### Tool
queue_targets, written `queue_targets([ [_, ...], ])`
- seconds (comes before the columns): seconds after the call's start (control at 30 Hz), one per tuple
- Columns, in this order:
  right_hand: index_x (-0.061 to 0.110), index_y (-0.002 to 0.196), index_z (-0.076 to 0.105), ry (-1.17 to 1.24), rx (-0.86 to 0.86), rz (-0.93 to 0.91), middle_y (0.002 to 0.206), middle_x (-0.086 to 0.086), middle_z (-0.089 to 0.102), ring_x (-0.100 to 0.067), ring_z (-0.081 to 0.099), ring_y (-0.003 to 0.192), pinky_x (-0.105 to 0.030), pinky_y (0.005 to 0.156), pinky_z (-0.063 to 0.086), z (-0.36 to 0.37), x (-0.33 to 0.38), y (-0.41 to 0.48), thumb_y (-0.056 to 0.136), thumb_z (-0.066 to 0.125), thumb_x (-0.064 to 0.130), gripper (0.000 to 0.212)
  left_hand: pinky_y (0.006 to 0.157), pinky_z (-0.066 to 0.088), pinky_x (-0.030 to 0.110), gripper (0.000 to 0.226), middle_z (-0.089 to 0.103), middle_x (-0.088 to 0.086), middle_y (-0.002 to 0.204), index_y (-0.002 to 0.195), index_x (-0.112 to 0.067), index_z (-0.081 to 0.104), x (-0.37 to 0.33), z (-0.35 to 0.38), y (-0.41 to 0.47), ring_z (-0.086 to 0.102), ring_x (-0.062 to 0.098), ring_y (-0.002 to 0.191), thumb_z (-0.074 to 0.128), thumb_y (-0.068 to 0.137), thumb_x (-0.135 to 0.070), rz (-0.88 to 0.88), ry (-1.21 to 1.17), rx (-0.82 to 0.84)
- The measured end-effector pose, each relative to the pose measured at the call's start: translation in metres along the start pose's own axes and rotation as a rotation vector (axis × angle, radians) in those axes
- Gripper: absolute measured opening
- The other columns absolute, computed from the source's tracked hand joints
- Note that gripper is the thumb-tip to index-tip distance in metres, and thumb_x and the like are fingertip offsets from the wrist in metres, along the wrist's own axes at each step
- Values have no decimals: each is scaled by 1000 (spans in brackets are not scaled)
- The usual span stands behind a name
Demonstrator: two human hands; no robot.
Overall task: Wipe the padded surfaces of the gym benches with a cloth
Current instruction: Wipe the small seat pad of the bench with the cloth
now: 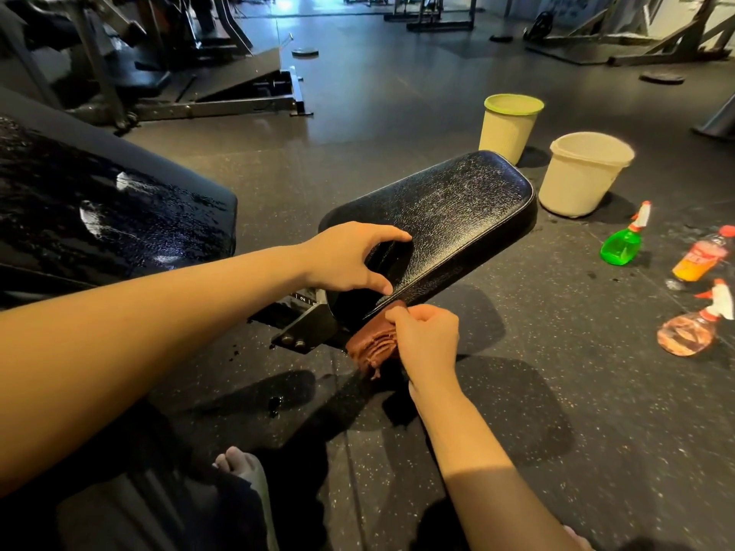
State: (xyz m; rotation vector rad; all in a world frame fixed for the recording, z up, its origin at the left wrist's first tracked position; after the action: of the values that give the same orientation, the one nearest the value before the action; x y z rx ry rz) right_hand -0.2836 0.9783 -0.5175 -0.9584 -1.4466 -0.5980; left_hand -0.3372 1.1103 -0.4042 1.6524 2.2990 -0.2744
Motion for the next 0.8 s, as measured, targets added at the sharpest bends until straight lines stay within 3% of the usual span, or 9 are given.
queue_targets([
  [0.13, 5, 61, 58, 16, 9, 158, 61, -9, 62, -24, 60, 60, -32, 54, 43, -5, -19, 1, 81, 75, 15, 28, 119, 34, 40, 84, 45, -6, 158, 155, -29, 42, 1, -1, -1, 42, 16, 144, 84, 82, -37, -5, -4, -6],
  [0.3, -4, 69, 60, 136, -73, 55, 61, -9, 57, -18, 54, 56, -33, 54, 44, -17, 0, 5, 84, 71, 11, 24, 119, 33, 37, 84, 46, -5, 157, 155, -28, 42, 1, 0, 1, 42, 16, 144, 84, 82, -36, 9, -2, -9],
  [0.4, -2, 78, 63, 102, 28, 269, 73, -9, 68, -26, 67, 67, -36, 57, 54, -6, -31, -3, 83, 75, 8, 15, 120, 33, 41, 85, 46, -6, 157, 155, -29, 42, 2, 0, 1, 42, 16, 144, 84, 82, -38, 1, -8, -9],
  [0.47, 6, 71, 63, 120, 7, 299, 69, -7, 66, -27, 65, 64, -35, 54, 54, -15, -26, -1, 82, 75, 6, 16, 120, 34, 42, 85, 46, -7, 157, 155, -30, 42, 1, 0, 1, 42, 16, 144, 84, 81, -39, 2, -1, 1],
  [0.57, 17, 51, 57, 184, -281, 35, 53, 2, 50, -20, 44, 54, -34, 52, 39, -70, 25, 21, 81, 71, 9, 34, 118, 35, 39, 85, 48, -6, 156, 155, -30, 42, 2, 1, 2, 45, 16, 142, 84, 82, -39, 13, 18, -8],
  [0.6, 20, 56, 61, 188, -402, -93, 56, 5, 50, -18, 44, 56, -34, 56, 39, -93, 46, 25, 82, 70, 11, 29, 118, 36, 38, 84, 48, -6, 155, 155, -30, 42, 2, 1, 2, 45, 16, 142, 84, 82, -39, 18, 10, -12],
  [0.67, 15, 86, 64, 184, -571, -312, 78, 3, 60, -12, 54, 70, -33, 70, 47, -120, 77, 16, 89, 66, 12, 5, 117, 36, 36, 84, 49, -6, 155, 155, -30, 42, 4, 0, 2, 46, 16, 141, 84, 82, -39, 18, -1, -22],
  [0.77, 15, 99, 54, 216, -478, -514, 93, 0, 64, -3, 64, 79, -23, 79, 52, -93, 86, -10, 95, 59, 0, 17, 113, 36, 32, 86, 51, -7, 154, 154, -31, 44, 4, -2, 3, 48, 16, 138, 86, 79, -40, 16, 14, -32],
  [0.8, 18, 101, 54, 246, -399, -532, 97, -1, 66, -8, 69, 83, -31, 81, 56, -75, 79, -18, 94, 57, -3, 22, 112, 37, 31, 87, 52, -7, 153, 153, -31, 45, 3, -3, 3, 49, 16, 137, 87, 77, -40, 18, 19, -40],
])
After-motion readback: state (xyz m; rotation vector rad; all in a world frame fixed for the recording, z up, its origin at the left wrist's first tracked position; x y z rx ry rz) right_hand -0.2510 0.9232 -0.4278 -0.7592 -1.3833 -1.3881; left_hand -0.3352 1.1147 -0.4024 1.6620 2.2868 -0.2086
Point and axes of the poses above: each hand's wrist, its own y-axis towards the middle knuckle, its own z-axis out of the palm, x = y × z, the point moved 9 cm from there along y, towards the middle knuckle
